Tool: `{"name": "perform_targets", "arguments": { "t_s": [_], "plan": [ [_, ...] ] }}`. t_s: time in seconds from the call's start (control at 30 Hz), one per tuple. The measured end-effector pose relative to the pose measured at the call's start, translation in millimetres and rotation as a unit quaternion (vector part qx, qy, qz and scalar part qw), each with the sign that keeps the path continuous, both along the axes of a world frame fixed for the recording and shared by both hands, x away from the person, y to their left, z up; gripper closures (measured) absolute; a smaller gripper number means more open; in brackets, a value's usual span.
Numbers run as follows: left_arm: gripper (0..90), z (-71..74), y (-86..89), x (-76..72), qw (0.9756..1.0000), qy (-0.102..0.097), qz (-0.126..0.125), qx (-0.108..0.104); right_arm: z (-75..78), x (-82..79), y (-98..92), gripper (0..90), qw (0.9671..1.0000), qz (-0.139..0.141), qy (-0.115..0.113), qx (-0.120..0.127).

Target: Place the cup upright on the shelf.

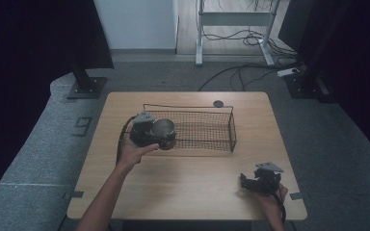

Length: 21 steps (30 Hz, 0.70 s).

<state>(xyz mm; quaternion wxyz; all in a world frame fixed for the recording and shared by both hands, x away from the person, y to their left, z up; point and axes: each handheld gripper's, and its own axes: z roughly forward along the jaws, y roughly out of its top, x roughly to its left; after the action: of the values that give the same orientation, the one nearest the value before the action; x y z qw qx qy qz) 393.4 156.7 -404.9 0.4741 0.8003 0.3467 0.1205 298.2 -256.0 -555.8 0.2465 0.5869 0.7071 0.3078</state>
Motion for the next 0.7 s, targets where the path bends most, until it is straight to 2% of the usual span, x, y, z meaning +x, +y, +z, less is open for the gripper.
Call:
{"name": "perform_targets", "arguments": {
  "t_s": [0.3, 0.57, 0.7],
  "plan": [
    [14.6, 3.5, -1.8, 5.9, 1.0, -0.003, -0.001, -0.001, -0.1, 0.4, 0.4, 5.7, 1.0, -0.002, -0.001, 0.0],
    [14.6, 11.1, -7.5, 17.8, 0.9998, -0.013, 0.0, 0.014, -0.1, 0.5, 0.4, 5.9, 1.0, -0.001, -0.002, -0.001],
    [14.6, 12.9, -8.9, 22.9, 0.9998, -0.013, 0.0, 0.013, -0.1, 0.6, 0.4, 5.9, 1.0, -0.001, -0.002, -0.001]
  ]
}}
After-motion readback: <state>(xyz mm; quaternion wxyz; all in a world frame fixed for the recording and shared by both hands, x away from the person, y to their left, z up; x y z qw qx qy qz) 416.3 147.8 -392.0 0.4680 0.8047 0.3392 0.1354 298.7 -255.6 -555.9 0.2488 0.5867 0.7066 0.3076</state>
